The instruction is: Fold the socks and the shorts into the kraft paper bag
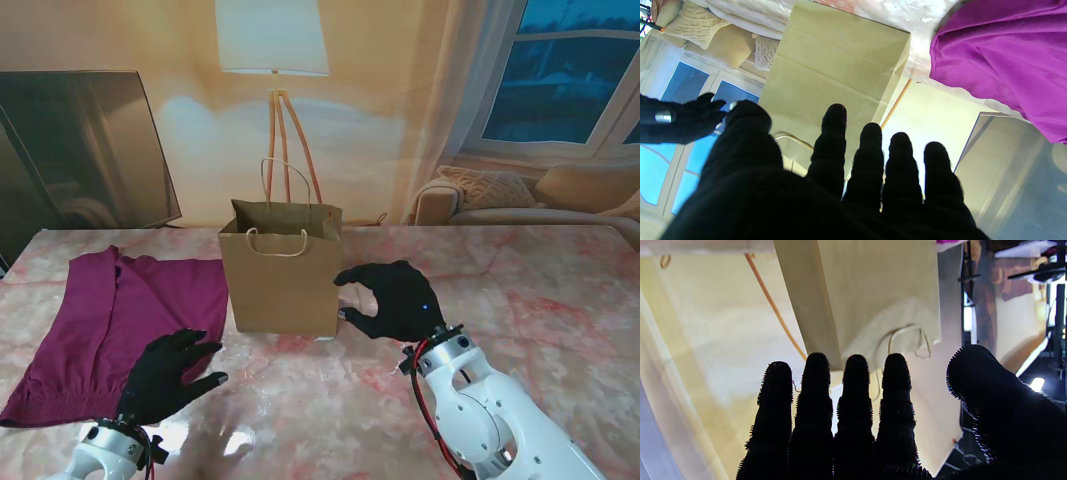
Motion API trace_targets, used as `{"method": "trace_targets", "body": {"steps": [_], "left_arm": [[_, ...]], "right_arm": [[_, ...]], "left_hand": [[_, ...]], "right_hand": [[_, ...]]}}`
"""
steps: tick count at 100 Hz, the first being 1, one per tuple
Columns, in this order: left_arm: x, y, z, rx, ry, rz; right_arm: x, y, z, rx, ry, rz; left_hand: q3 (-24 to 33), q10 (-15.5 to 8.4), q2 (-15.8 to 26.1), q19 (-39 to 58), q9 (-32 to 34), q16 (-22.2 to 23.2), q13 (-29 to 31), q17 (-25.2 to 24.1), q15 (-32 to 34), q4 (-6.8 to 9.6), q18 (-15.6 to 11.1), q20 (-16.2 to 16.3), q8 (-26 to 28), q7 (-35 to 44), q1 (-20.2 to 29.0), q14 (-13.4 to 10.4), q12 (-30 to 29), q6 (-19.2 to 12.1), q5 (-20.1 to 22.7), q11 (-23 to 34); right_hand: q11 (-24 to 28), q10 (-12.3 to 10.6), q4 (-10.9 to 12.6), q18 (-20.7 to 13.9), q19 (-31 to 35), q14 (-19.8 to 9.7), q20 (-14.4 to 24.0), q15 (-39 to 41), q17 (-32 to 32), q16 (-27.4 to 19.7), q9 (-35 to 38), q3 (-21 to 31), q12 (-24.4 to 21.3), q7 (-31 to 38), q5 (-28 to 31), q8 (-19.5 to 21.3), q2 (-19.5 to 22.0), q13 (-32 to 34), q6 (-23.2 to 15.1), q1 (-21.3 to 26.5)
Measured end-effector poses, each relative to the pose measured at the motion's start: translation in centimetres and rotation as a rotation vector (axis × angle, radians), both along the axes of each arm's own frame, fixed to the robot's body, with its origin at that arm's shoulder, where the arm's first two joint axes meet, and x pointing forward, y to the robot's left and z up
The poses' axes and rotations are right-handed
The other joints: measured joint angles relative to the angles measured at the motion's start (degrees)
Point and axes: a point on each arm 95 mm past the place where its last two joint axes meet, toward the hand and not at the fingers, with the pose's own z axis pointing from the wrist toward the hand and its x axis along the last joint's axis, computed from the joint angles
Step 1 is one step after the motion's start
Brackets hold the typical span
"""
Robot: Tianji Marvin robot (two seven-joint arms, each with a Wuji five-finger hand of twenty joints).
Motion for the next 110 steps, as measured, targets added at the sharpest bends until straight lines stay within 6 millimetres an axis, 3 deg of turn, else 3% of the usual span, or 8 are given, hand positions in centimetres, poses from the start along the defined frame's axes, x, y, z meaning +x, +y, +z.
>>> {"method": "trace_targets", "body": {"steps": [34, 54, 68, 81, 88, 91, 96, 110], "left_arm": [[-0.4, 3.0, 1.2, 0.082, 0.021, 0.097], [-0.3, 5.4, 0.2, 0.120, 0.133, 0.170], [-0.3, 6.6, -1.0, 0.171, 0.259, 0.211], [-0.3, 7.0, -2.4, 0.202, 0.356, 0.205], [-0.4, 7.1, -3.3, 0.216, 0.481, 0.210], [-0.5, 7.2, -3.5, 0.213, 0.517, 0.217], [-0.5, 7.1, -3.4, 0.194, 0.529, 0.225], [-0.4, 6.9, -2.9, 0.150, 0.565, 0.207]], "right_arm": [[-1.3, -0.4, -3.3, -0.069, 0.096, 0.032], [-1.7, -0.4, -4.1, -0.092, 0.132, 0.042], [-1.9, -0.5, -4.4, -0.089, 0.144, 0.042], [-2.0, -0.5, -4.8, -0.077, 0.160, 0.044], [-2.0, -0.5, -4.9, -0.078, 0.167, 0.047], [-2.0, -0.5, -5.0, -0.078, 0.168, 0.048], [-2.0, -0.5, -5.1, -0.078, 0.168, 0.050], [-2.1, -0.6, -5.3, -0.080, 0.157, 0.049]], "left_hand": [[-0.5, 0.0, 3.0, -1.1, 0.0, 0.0, -0.1, -0.7, -0.1, 0.89, 0.1, -0.3, -0.3, -2.0, -1.5, 0.0, 0.0, 1.5, -2.1, -0.1], [-0.6, 0.0, 5.7, -1.3, -1.3, 0.0, -0.8, -1.6, -0.7, 0.91, 0.0, -0.7, -0.8, -2.8, -1.9, 0.0, 0.0, 4.2, -2.8, -0.8], [-2.3, 0.0, 7.8, -0.9, -1.3, 0.0, -0.8, -1.6, -0.7, 1.15, 0.6, -0.7, -1.3, -2.9, -2.3, 2.3, 0.0, 5.9, -2.7, -0.8], [-3.0, 1.9, 10.5, -0.9, -1.2, 0.7, -0.8, -3.0, -0.7, 1.61, 0.8, -0.7, -1.4, -3.3, -3.8, 3.4, 0.0, 7.5, -2.9, -0.8], [-3.0, 3.8, 11.7, -0.4, -0.9, 1.3, -0.7, -3.0, -0.6, 3.85, 2.1, -0.6, -1.4, -3.5, -4.2, 5.4, 0.0, 9.0, -2.7, -0.8], [-3.0, 4.2, 12.3, -0.2, -1.0, 1.5, -1.4, -3.0, -0.5, 4.82, 3.9, -0.2, -1.5, -4.1, -4.2, 6.0, -0.6, 9.3, -2.8, -3.0], [-3.0, 5.0, 13.0, -0.3, -0.3, 1.5, -0.8, -3.0, -0.5, 5.88, 3.6, 0.0, -1.4, -4.1, -4.5, 6.6, -0.5, 10.0, -1.4, -3.0], [-3.0, 7.5, 14.5, 1.1, 0.6, 1.5, -0.8, -2.4, -0.8, 6.16, 4.2, 0.7, -0.8, -4.1, -5.1, 8.1, -0.5, 11.3, 1.3, -3.4]], "right_hand": [[0.0, 0.0, 0.0, 0.0, 0.0, 0.0, -0.1, 0.0, 0.0, 0.0, 0.0, -0.1, 0.0, -0.6, 0.0, -0.1, 0.7, 0.0, 0.0, 0.0], [0.0, 0.1, 0.0, 0.2, 0.8, 0.0, -0.1, 0.0, 0.0, 0.0, 0.0, -1.3, 0.0, -0.6, 0.0, -0.1, 2.3, 0.4, 0.0, 0.0], [0.0, 0.1, 0.0, 1.4, 2.5, 0.0, -0.1, 0.0, 0.2, 0.0, 0.0, -1.3, 0.0, -0.6, 0.0, -0.1, 3.0, 1.3, 0.0, 0.0], [0.0, 0.1, 0.0, 2.6, 3.7, 0.3, -0.1, 0.0, 0.5, 0.0, 0.0, -1.7, 0.0, -0.6, 0.0, -0.1, 3.6, 1.3, 0.0, 0.0], [0.1, 0.1, 0.0, 2.7, 3.7, 0.3, -0.1, 0.0, 0.5, 0.1, 0.0, -1.8, 0.0, -0.6, 0.0, -0.1, 3.6, 1.3, 0.0, 0.0], [0.2, 0.1, 0.0, 2.7, 3.8, 0.7, -0.1, 0.0, 0.5, 0.2, 0.0, -1.8, 0.0, -0.6, 0.0, -0.1, 3.6, 1.4, 0.0, 0.0], [0.2, 0.1, 0.0, 2.7, 4.3, 1.0, -0.1, 0.0, 0.5, 0.6, 0.0, -1.8, 0.0, -0.6, 0.1, -0.1, 3.6, 2.8, 0.0, 0.0], [0.7, 0.1, 0.0, 2.9, 4.5, 1.0, -0.1, 0.0, 0.5, 0.7, 0.0, -2.3, 0.0, -0.6, 0.1, -0.1, 3.7, 2.8, 0.0, 0.0]]}}
